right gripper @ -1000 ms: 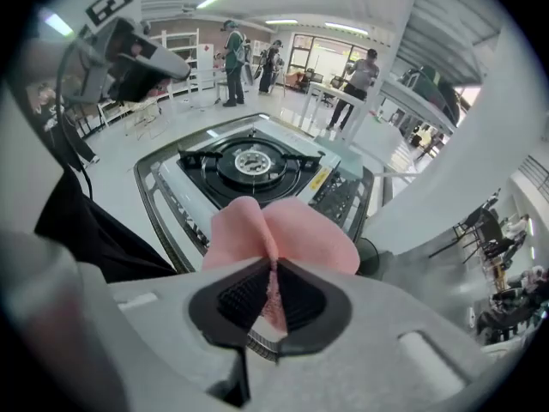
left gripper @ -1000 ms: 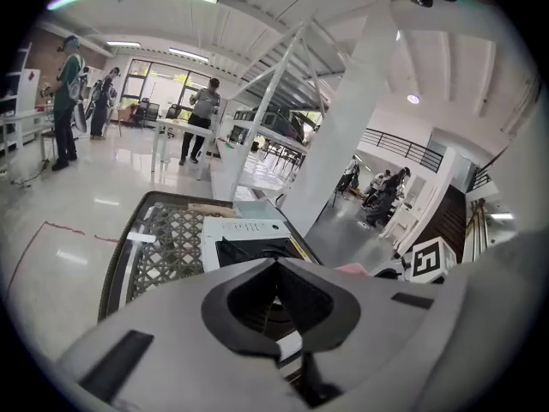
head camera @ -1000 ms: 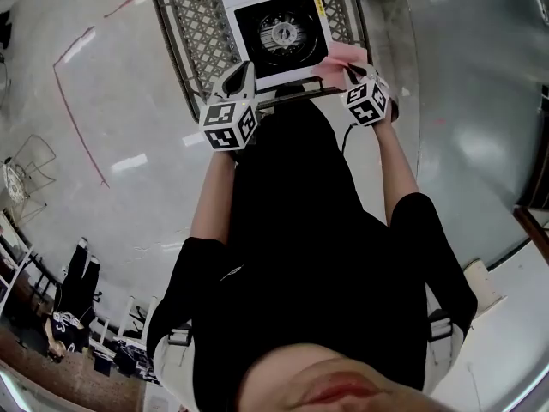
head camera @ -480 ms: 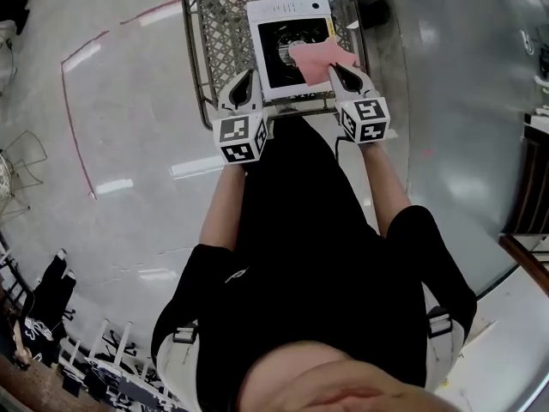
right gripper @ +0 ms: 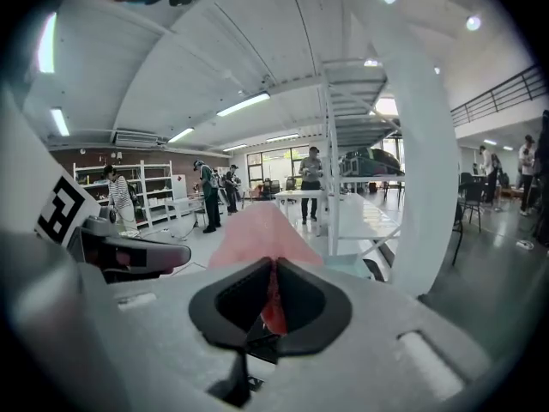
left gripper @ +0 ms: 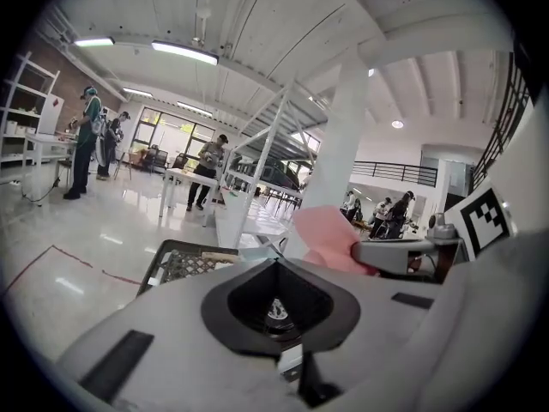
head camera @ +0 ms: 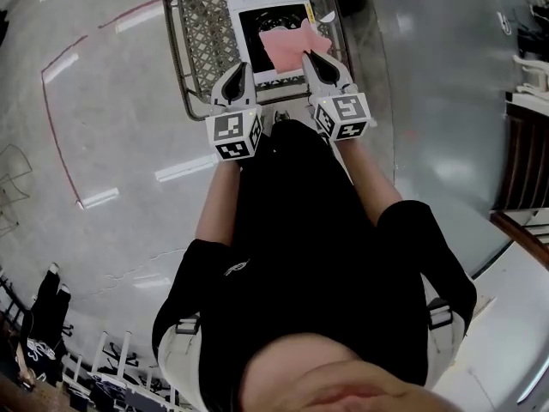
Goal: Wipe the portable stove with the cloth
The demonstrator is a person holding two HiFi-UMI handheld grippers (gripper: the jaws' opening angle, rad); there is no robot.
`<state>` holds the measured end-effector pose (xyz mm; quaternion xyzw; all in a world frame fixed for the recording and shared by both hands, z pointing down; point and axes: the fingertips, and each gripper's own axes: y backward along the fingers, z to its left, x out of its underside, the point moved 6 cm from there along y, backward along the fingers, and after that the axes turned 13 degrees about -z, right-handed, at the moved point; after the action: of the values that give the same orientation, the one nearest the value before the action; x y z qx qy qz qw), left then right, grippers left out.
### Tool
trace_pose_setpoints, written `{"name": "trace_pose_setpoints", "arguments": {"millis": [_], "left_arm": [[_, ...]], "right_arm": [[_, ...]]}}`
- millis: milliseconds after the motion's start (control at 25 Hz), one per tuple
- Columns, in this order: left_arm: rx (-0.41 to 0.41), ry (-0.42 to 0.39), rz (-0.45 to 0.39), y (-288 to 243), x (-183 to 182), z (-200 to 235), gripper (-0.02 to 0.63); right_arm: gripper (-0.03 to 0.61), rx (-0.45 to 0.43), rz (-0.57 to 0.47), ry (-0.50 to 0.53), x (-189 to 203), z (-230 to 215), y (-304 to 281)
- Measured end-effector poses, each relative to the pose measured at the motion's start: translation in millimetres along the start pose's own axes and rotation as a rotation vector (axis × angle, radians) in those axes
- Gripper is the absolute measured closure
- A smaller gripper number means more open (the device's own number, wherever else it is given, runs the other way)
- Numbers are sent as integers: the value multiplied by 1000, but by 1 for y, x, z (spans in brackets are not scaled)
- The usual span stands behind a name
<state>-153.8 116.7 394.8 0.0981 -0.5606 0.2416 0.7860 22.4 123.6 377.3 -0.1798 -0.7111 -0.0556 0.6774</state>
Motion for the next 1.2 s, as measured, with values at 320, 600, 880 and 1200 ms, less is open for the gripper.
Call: {"name": "trace_pose_setpoints", "arguments": {"millis": [320,600,880,1200], "left_arm": [[-28,-43,8,3,8,-20,614],[-30,-102,-39,14,-9,-63,615],[-25,-169,-118,27,-31,-114,614],[-61,-189,-172,43,-35,-163,615]], "right_arm": [[557,-34,15,2,8,-9,12],[557,-35,-52,128,-20,-29,50],[557,-34,-152,150,-49,-47,100],[558,-58,-217,154,-67,-61,140]]}}
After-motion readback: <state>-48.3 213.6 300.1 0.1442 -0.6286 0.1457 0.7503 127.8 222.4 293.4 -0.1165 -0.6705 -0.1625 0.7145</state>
